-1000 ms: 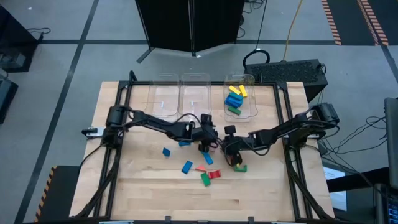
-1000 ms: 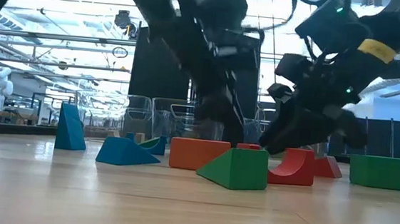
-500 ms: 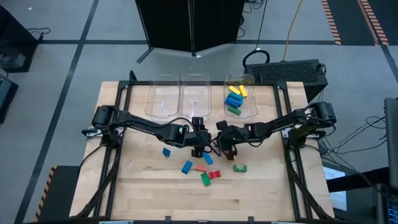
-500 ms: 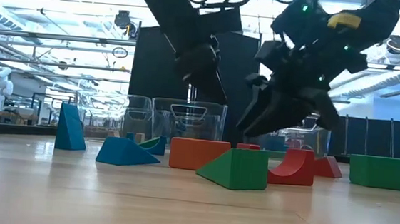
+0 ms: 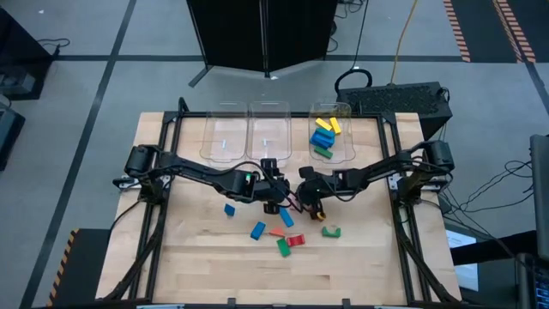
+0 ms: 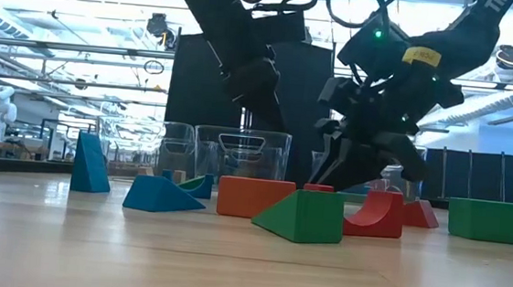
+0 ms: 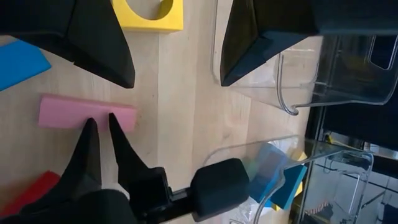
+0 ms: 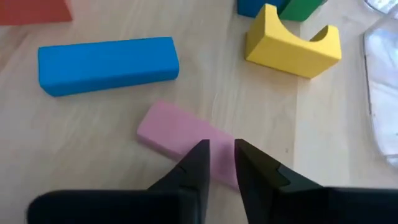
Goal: Sort blocks by size
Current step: Put the pink rectangular block into the right transparent bin
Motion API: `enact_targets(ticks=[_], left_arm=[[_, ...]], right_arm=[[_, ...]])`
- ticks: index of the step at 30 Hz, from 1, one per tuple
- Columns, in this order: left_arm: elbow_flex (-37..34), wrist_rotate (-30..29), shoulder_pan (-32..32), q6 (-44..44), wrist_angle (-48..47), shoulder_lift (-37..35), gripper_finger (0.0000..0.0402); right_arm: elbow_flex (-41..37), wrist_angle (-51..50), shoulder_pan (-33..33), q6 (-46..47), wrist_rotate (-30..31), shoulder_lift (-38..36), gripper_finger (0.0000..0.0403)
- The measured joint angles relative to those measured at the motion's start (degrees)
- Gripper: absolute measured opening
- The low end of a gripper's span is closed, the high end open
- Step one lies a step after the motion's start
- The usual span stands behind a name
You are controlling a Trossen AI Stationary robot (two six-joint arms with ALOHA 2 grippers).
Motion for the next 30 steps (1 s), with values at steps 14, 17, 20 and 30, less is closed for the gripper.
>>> enact_targets(ticks=[14,17,20,30], left_arm=[[0.0,-0.4,0.0,-1.4,-2.9,0.0,0.0239],[0.0,-0.8,0.0,-1.5,-3.3,0.0,0.0239],[0.0,-0.9,-0.1,-1.5,-3.3,0.0,0.0239],[0.0,-0.9,-0.5,-3.0,-3.8,0.0,0.0239]], right_arm=[[-0.2,-4.0,5.5,11.4,0.4,-2.4,0.0043],[-0.3,-5.5,7.2,11.8,2.0,-4.9,0.0047],[-0.2,-6.6,7.9,7.9,2.9,-7.7,0.0053],[1.1,-9.9,5.3,-14.9,2.6,-6.7,0.0149]])
